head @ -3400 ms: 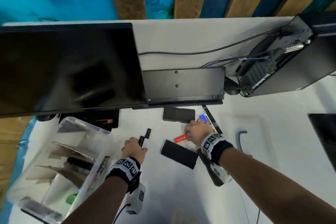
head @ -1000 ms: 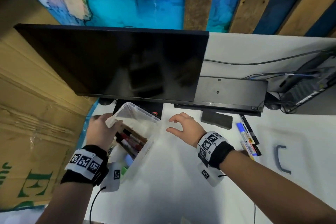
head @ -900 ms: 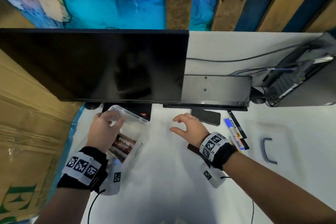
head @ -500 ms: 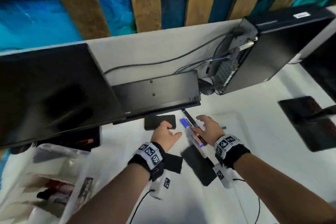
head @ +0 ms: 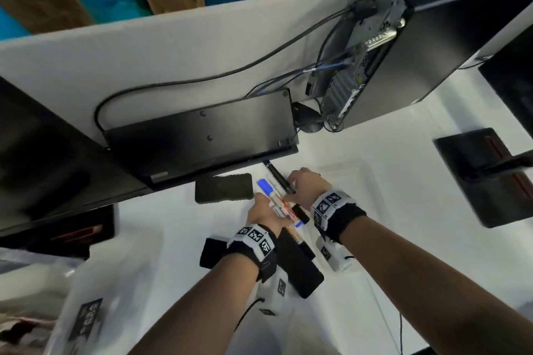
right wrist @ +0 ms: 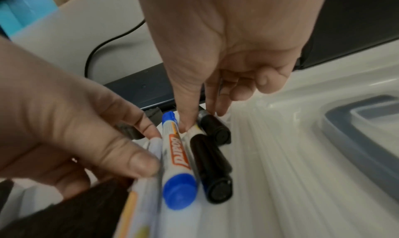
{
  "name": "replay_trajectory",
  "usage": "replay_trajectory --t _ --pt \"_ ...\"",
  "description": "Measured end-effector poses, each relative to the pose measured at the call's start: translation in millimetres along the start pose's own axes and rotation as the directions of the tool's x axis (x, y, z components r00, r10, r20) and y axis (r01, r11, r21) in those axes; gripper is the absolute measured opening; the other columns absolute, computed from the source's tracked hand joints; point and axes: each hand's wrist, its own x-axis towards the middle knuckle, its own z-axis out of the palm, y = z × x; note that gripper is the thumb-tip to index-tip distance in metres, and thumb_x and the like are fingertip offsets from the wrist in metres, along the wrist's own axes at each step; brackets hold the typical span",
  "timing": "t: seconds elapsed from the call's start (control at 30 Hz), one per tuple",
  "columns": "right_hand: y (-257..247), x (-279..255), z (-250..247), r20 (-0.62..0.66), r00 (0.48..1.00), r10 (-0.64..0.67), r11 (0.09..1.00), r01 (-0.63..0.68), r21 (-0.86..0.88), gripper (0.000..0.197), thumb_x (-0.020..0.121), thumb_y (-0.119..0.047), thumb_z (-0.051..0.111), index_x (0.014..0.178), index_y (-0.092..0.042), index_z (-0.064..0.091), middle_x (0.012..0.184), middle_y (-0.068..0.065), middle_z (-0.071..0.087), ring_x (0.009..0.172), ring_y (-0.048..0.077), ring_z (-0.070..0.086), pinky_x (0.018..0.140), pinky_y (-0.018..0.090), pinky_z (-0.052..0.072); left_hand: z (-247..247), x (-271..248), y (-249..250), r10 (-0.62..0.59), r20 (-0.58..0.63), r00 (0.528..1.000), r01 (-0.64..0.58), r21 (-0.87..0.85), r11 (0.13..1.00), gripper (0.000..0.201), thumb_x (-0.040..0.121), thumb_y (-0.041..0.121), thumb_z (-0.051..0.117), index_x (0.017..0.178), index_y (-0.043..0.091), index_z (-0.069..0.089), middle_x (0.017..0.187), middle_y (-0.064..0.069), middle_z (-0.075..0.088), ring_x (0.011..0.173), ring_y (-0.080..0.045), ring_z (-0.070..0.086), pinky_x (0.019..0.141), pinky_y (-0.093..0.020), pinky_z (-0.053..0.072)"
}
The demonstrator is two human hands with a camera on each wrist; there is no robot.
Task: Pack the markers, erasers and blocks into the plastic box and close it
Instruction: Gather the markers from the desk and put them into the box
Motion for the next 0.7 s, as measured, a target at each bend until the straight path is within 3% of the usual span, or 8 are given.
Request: replay_trajectory --t 0.1,0.2,0.33,0.4,0.47,0.57,0.7 --pt "-4 1 -1 0.009 1.0 -0.013 0.999 0.013 -0.034 0.044 0.078 -0.037 0.066 0.113 -0.013 0.055 0.11 0.008 0.061 0.099 0.027 0.059 0.078 0.035 0.048 -9 7 0 -0.053 -0.044 0.998 0.051 -0.053 0.997 0.058 0.069 0.016 0.081 0.116 0.01 0.046 0.113 -0.011 0.064 0.097 -0.024 0.059 0.089 -0.03 0.045" --pt "-6 2 3 0.022 1.0 -0.008 1.0 0.007 0.009 0.032 0.079 -0.035 0.064 0.1 -0.012 0.054 0.101 0.009 0.066 0.086 0.025 0.059 0.07 0.032 0.044 -15 15 0 -0.07 -0.131 0.989 0.056 -0.111 0.992 0.051 0.073 0.015 0.078 0.114 0.009 0.049 0.111 -0.011 0.065 0.106 -0.028 0.061 0.087 -0.03 0.044" --pt "-4 1 5 0.023 0.999 -0.023 0.995 0.02 0.098 0.029 0.085 -0.033 0.062 0.1 -0.009 0.058 0.099 0.01 0.066 0.089 0.026 0.061 0.074 0.033 0.047 -13 15 0 -0.052 -0.235 0.971 -0.016 -0.279 0.96 0.046 0.083 0.014 0.068 0.122 0.008 0.045 0.106 -0.009 0.07 0.099 -0.023 0.064 0.084 -0.024 0.043" --pt "-3 0 5 0.032 0.999 -0.037 0.991 0.033 0.13 0.026 0.087 -0.032 0.059 0.098 -0.008 0.06 0.095 0.009 0.066 0.089 0.026 0.062 0.075 0.033 0.048 -9 18 0 -0.065 -0.224 0.972 -0.024 -0.372 0.928 0.049 0.082 0.018 0.07 0.124 0.006 0.049 0.107 -0.01 0.071 0.097 -0.026 0.067 0.094 -0.032 0.049" --pt "-4 -1 7 0.043 0.996 -0.081 0.985 0.073 0.155 0.022 0.087 -0.031 0.058 0.091 -0.01 0.059 0.083 0.005 0.061 0.081 0.024 0.058 0.069 0.029 0.044 -4 21 -2 -0.047 -0.209 0.977 -0.044 -0.411 0.911 0.037 0.079 0.019 0.071 0.113 0.006 0.061 0.103 -0.013 0.073 0.092 -0.029 0.07 0.093 -0.043 0.053" --pt "-4 -3 9 0.024 0.991 -0.135 0.968 0.127 0.215 0.021 0.088 -0.031 0.059 0.092 -0.011 0.056 0.078 -0.001 0.055 0.076 0.019 0.052 0.063 0.027 0.038 1 30 -7 0.013 -0.155 0.988 -0.076 -0.41 0.909 0.016 0.08 0.02 0.067 0.087 0.008 0.074 0.09 -0.017 0.075 0.087 -0.034 0.07 0.088 -0.049 0.055" --pt "-4 -5 7 -0.005 0.984 -0.179 0.951 0.174 0.256 0.018 0.087 -0.025 0.06 0.096 -0.01 0.056 0.078 -0.001 0.055 0.076 0.019 0.052 0.065 0.026 0.036 0 44 -19 0.011 -0.027 1.0 -0.024 -0.547 0.837 0.008 0.067 0.029 0.068 0.065 0.028 0.076 0.099 -0.025 0.072 0.098 -0.038 0.067 0.096 -0.055 0.049"
